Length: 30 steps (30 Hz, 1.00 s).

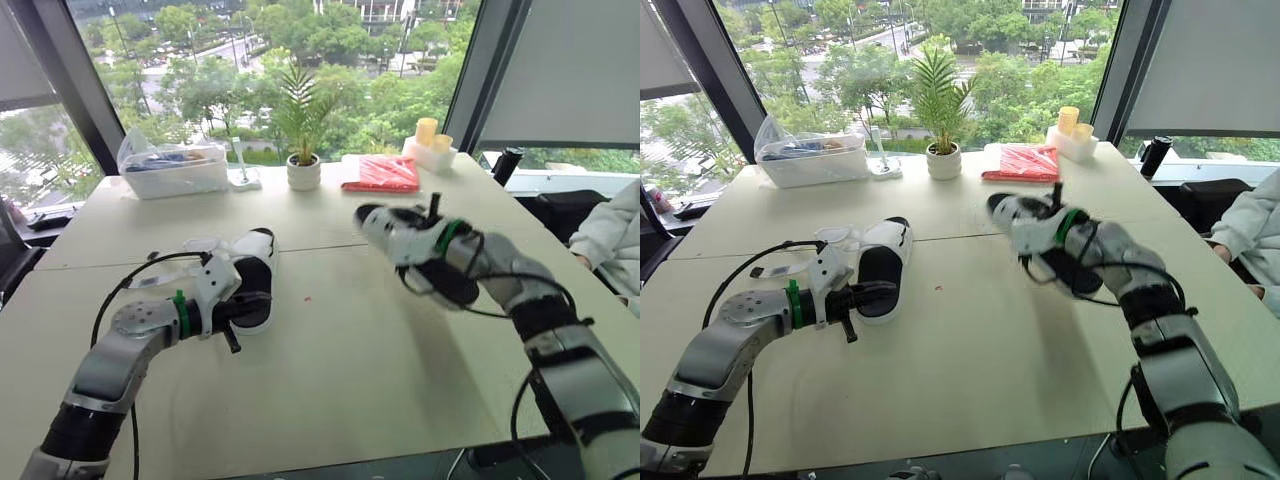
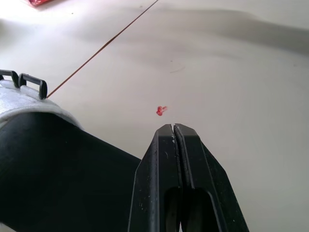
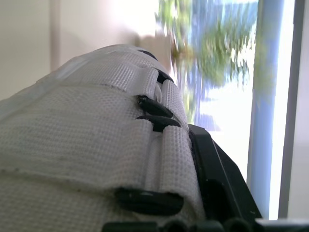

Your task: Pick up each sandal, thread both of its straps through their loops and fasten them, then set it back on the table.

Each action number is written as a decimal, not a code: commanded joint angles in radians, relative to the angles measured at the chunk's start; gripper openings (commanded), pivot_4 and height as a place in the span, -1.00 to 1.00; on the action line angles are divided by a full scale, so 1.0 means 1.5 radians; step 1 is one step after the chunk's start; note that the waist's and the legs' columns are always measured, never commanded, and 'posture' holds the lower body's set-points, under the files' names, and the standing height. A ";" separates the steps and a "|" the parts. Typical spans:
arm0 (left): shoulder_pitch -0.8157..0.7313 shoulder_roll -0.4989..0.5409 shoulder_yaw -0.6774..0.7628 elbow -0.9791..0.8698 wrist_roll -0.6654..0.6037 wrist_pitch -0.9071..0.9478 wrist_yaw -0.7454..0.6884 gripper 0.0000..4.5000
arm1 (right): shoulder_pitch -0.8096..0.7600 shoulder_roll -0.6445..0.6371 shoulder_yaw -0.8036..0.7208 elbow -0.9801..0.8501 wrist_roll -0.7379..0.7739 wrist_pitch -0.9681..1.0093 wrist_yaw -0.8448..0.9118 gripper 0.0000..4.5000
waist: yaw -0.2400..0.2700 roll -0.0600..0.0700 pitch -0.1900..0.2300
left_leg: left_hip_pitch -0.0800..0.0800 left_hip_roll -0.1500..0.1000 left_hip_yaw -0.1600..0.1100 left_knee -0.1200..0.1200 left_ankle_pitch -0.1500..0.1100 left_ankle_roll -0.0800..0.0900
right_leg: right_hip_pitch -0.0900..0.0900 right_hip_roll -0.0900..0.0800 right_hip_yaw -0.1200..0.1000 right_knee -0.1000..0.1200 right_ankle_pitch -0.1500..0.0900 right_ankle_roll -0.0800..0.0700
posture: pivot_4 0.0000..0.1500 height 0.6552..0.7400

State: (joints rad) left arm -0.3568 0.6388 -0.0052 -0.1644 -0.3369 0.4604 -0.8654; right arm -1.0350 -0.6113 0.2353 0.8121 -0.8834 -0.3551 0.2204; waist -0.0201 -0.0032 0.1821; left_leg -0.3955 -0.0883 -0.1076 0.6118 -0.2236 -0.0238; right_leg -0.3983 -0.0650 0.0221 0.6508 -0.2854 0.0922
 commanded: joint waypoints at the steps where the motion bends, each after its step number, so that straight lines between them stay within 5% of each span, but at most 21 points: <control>1: -0.017 -0.003 -0.003 -0.001 0.018 -0.027 0.012 -1.00 | -0.077 0.054 0.026 0.121 0.002 0.123 -0.034 -1.00 | -0.003 0.000 0.000 | 0.000 0.000 0.000 0.000 0.000 0.000 | 0.000 0.000 0.000 0.000 0.000 0.000 | 1.00 1.00; 11: 0.004 -0.005 0.004 -0.018 0.031 -0.030 0.032 -1.00 | -0.135 0.150 0.101 0.306 0.028 0.244 -0.069 -1.00 | -0.014 0.000 0.000 | -0.010 0.000 0.000 0.002 0.001 -0.001 | -0.011 0.000 0.001 0.004 0.000 0.000 | 1.00 1.00; 20: 0.008 -0.001 -0.003 -0.034 0.040 -0.019 0.056 -1.00 | -0.115 0.145 0.092 0.269 0.109 0.252 0.030 0.98 | -0.016 0.000 -0.001 | -0.008 0.000 0.000 0.003 0.001 -0.002 | -0.011 0.001 0.001 0.008 0.000 0.000 | 1.00 1.00; 21: 0.007 0.002 -0.004 -0.034 0.044 -0.020 0.057 -1.00 | -0.111 0.141 0.091 0.257 0.117 0.254 0.043 0.98 | -0.016 0.000 -0.001 | -0.008 0.000 0.000 0.003 0.001 -0.002 | -0.011 0.001 0.001 0.008 0.000 0.000 | 1.00 1.00; 23: 0.003 0.004 -0.009 -0.036 0.059 -0.023 0.067 -1.00 | -0.070 0.116 0.079 0.169 0.150 0.272 0.120 0.98 | -0.015 0.000 -0.001 | -0.008 0.000 0.000 0.003 0.001 -0.002 | -0.011 0.001 0.001 0.008 0.000 0.000 | 1.00 1.00; 30: -0.023 0.024 -0.058 -0.018 0.193 -0.085 0.124 -1.00 | 0.280 -0.027 -0.060 -0.615 0.392 0.624 0.535 0.98 | 0.000 0.000 -0.002 | -0.008 0.000 -0.002 0.006 -0.002 0.004 | -0.009 0.001 0.000 0.008 0.000 0.000 | 1.00 1.00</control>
State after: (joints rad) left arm -0.3687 0.6709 -0.0815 -0.1740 -0.0921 0.3640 -0.7103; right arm -0.6714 -0.6510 0.1679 0.1173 -0.4316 0.4335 0.8625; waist -0.0195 -0.0037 0.1795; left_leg -0.4080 -0.0882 -0.1107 0.6210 -0.2269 -0.0183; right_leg -0.4111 -0.0630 0.0220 0.6625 -0.2852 0.0922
